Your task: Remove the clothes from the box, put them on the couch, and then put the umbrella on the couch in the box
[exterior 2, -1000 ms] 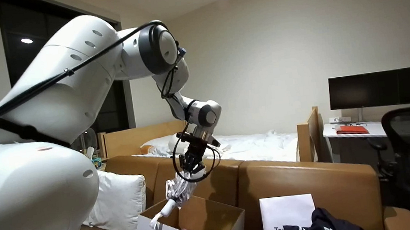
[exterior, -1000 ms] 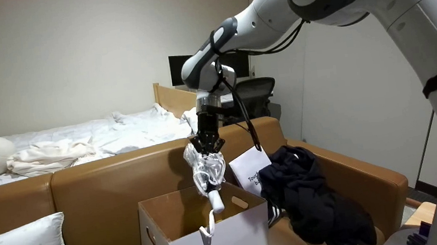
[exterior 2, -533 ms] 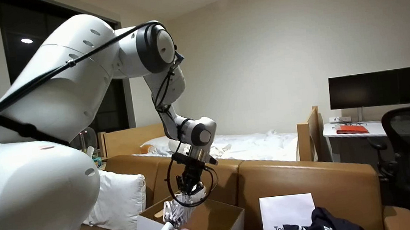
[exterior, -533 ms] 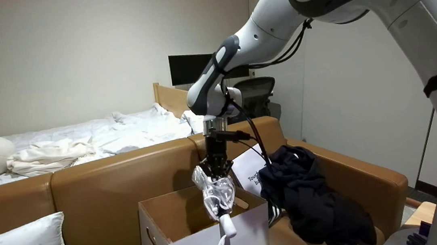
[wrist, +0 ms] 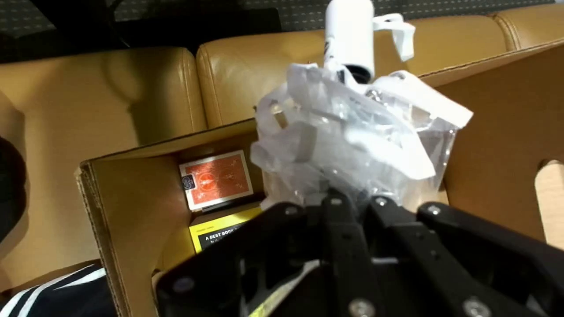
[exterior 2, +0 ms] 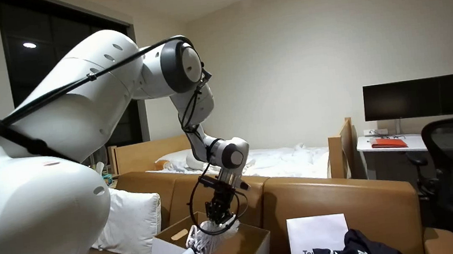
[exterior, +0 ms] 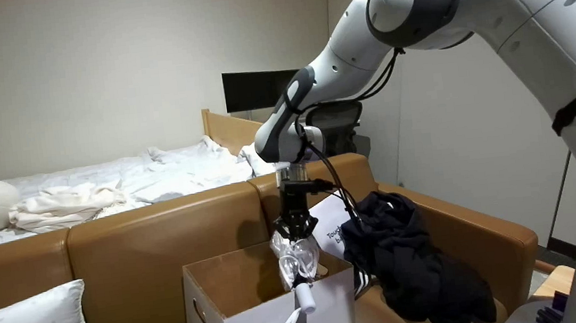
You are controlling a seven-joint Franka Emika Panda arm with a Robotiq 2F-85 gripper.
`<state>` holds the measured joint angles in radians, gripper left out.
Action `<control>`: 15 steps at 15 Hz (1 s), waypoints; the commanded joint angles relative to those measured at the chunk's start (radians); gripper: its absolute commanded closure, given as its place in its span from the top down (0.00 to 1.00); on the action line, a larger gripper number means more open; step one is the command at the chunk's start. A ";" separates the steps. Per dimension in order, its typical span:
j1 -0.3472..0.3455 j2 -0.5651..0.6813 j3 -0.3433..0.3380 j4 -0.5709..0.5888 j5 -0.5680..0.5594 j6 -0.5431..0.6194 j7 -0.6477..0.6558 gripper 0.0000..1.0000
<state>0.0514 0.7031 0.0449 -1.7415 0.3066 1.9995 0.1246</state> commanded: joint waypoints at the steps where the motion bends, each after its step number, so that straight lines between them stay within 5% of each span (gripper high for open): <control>1: -0.022 0.073 0.010 0.260 0.043 -0.264 0.155 0.01; 3: -0.068 0.122 0.062 0.402 0.043 -0.417 0.253 0.01; 9: -0.050 0.286 -0.018 0.744 0.133 -0.768 0.500 0.01; 12: -0.062 0.297 -0.008 0.695 0.200 -0.741 0.538 0.01; 15: -0.063 0.237 -0.001 0.568 0.276 -0.544 0.474 0.01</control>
<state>0.0065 1.0106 0.0230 -1.0686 0.5068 1.3213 0.6169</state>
